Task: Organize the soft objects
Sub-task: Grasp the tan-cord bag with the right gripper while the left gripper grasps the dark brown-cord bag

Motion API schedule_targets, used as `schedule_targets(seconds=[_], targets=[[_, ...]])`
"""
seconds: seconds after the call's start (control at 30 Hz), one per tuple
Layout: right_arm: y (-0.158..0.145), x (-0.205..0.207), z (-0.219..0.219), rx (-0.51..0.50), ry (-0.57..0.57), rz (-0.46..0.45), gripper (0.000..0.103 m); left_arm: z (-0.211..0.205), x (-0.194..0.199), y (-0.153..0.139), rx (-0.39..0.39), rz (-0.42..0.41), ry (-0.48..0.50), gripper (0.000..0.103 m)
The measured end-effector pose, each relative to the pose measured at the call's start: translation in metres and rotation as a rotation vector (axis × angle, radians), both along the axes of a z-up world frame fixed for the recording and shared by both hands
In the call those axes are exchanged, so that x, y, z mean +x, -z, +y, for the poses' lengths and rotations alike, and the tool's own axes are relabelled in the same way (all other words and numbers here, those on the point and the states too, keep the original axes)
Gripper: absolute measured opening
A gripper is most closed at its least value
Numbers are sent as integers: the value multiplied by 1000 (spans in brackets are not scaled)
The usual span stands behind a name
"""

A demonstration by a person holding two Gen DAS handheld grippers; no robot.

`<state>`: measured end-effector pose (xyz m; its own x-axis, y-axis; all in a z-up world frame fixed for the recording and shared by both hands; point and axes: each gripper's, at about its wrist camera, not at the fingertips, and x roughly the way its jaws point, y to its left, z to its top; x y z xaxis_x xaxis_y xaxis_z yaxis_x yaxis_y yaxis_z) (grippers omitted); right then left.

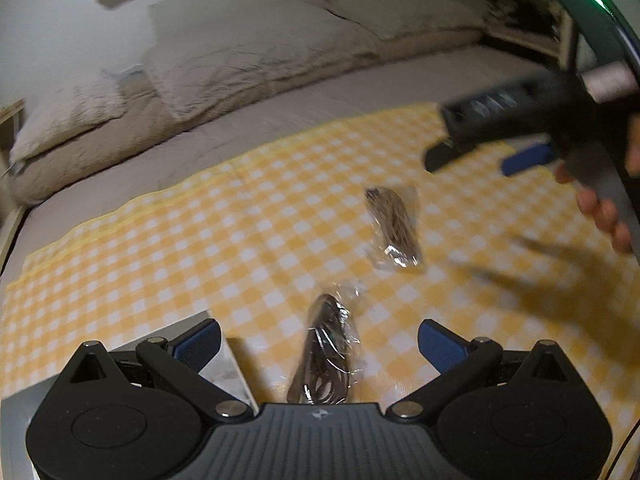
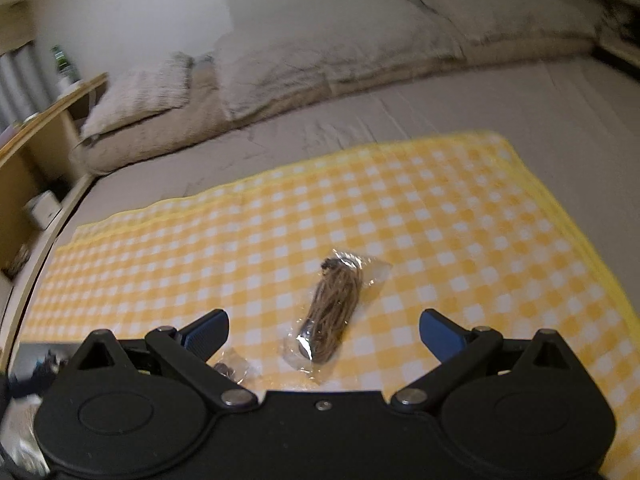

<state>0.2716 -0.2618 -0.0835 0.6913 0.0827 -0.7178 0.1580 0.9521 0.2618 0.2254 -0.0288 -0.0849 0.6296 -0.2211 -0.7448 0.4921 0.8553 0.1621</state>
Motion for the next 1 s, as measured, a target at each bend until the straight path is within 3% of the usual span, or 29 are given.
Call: schedule_targets(seconds=[0.23,0.3,0.67,0.73,0.8,1.0], targets=[[36,32,0,129,51,124,67,-11,17,26,6,95,122,103],[45,39,5,134,37,154,64,-13,22,33,4,129,134,103],[80,77,22,110,103,208,65,-12,37,56,57,179,191,101],[84,83,23,80,131,203,72,-10,39,56,64,186,190,96],[90,88,21,61,146,205,72,-9,42,59,70,200,189,92],[105,93,21,-52,17,267,58,-7,52,68,79,240,149,79]])
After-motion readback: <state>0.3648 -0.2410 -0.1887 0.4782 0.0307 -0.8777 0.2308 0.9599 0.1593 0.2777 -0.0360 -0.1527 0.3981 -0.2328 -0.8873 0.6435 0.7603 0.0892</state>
